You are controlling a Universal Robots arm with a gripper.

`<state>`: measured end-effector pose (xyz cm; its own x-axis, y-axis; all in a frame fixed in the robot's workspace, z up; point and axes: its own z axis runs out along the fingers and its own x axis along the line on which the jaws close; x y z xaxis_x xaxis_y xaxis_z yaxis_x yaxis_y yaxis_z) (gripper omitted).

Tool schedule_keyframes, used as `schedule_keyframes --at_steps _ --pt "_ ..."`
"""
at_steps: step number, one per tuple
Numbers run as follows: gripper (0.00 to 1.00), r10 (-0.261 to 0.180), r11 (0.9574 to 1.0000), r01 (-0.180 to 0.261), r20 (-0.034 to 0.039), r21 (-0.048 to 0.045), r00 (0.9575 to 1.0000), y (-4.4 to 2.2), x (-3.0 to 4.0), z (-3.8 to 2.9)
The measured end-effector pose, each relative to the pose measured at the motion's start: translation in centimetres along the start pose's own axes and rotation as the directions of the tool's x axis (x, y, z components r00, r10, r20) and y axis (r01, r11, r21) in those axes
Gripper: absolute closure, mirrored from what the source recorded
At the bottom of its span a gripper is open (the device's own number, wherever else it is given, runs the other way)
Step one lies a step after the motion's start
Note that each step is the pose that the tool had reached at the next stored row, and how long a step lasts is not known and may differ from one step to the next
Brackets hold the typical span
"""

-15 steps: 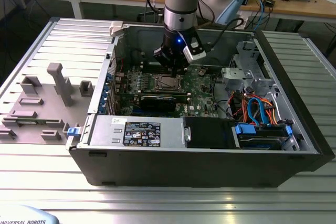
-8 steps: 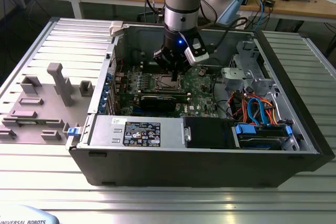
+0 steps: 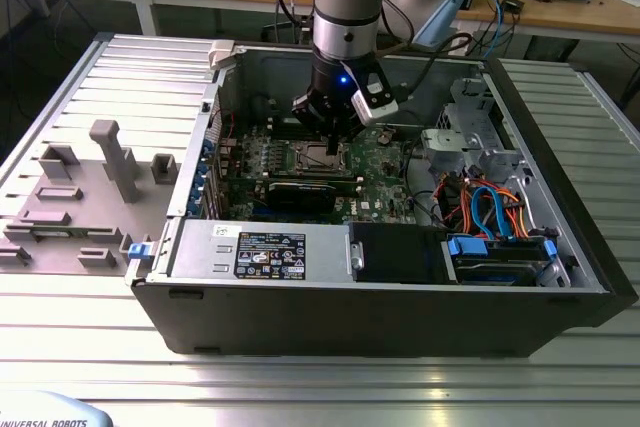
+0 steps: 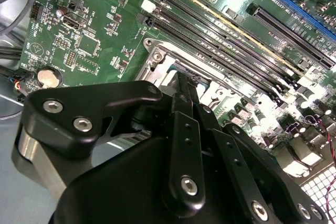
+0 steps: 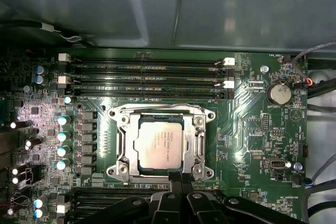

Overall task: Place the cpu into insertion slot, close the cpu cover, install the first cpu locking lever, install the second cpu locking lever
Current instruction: 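Install the second cpu locking lever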

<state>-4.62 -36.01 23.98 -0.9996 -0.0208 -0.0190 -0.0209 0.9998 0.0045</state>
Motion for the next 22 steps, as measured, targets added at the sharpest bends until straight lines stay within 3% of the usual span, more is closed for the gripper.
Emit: schedule_keyframes --at_steps 5,8,22 --pt "0.89 0.000 1.0000 0.000 -0.0001 -0.0014 1.0000 -0.05 0.00 0.01" --pt "0.89 0.000 0.9999 0.000 -0.0005 -0.0145 1.0000 -0.24 0.00 0.02" --pt "0.89 0.000 0.9999 0.000 -0.0005 -0.0168 1.0000 -0.57 0.01 0.02"
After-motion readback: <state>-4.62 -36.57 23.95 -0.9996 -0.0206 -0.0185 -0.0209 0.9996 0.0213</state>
